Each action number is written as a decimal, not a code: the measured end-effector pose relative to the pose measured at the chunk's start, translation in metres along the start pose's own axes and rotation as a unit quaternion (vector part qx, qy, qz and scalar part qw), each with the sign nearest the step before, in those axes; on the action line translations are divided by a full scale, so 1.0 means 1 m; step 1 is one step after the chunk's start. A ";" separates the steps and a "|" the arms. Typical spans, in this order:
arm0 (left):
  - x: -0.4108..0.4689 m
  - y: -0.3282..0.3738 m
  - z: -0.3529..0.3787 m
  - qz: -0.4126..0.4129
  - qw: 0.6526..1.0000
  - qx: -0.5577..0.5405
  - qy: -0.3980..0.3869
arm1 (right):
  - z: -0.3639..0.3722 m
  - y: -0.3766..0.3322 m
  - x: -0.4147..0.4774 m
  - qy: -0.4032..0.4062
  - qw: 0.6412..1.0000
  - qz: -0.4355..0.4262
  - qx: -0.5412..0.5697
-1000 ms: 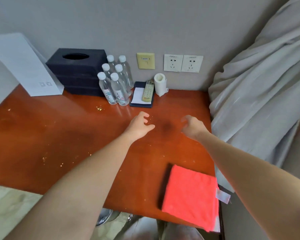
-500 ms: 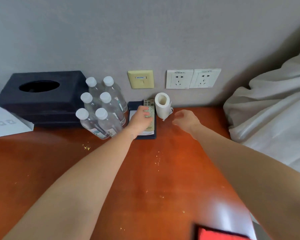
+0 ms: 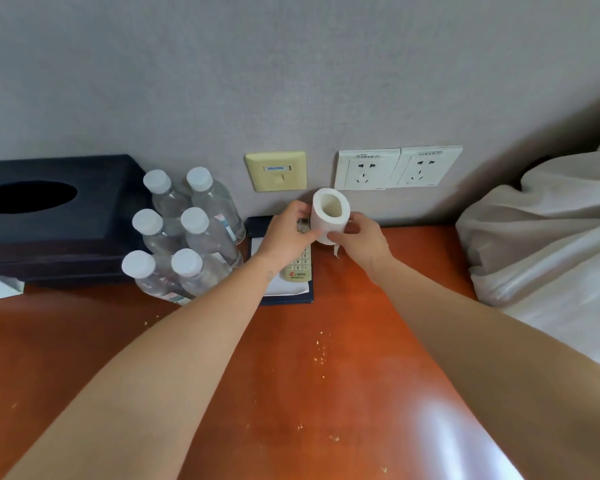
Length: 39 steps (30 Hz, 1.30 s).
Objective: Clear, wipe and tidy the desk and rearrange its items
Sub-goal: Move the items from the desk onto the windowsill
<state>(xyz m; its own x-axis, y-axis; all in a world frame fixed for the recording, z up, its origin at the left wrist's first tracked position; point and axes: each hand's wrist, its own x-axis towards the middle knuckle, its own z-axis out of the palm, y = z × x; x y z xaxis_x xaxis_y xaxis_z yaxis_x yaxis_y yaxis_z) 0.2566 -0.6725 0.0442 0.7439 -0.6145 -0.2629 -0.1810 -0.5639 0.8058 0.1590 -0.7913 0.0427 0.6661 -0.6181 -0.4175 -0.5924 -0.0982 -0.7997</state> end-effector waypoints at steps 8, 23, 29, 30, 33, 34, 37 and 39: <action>-0.064 0.066 0.000 0.066 0.991 -0.104 -0.057 | -0.074 -0.005 -0.087 0.017 0.983 -0.073 0.168; -0.279 0.223 0.154 0.221 0.919 -0.229 -0.232 | -0.254 0.089 -0.374 0.291 0.922 -0.105 0.233; -0.400 0.257 0.232 0.292 0.882 -0.203 -0.310 | -0.295 0.170 -0.511 0.367 0.892 -0.107 0.243; -0.418 0.259 0.243 0.295 0.878 -0.202 -0.318 | -0.299 0.183 -0.529 0.374 0.890 -0.102 0.240; -0.478 0.262 0.278 0.315 0.864 -0.179 -0.348 | -0.309 0.222 -0.596 0.401 0.878 -0.092 0.246; -0.496 0.264 0.288 0.320 0.860 -0.171 -0.359 | -0.311 0.232 -0.616 0.409 0.874 -0.091 0.245; -0.540 0.275 0.316 0.332 0.847 -0.153 -0.385 | -0.319 0.255 -0.668 0.427 0.866 -0.087 0.245; -0.561 0.285 0.331 0.341 0.840 -0.135 -0.399 | -0.326 0.268 -0.692 0.438 0.861 -0.078 0.245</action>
<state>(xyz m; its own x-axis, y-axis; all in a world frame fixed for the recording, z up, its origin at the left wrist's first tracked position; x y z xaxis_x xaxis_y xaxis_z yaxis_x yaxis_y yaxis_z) -0.4249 -0.6710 0.2460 -0.1613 -0.9791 0.1239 -0.1585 0.1496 0.9760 -0.6089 -0.6443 0.2582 -0.0051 -0.9996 0.0261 -0.1211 -0.0253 -0.9923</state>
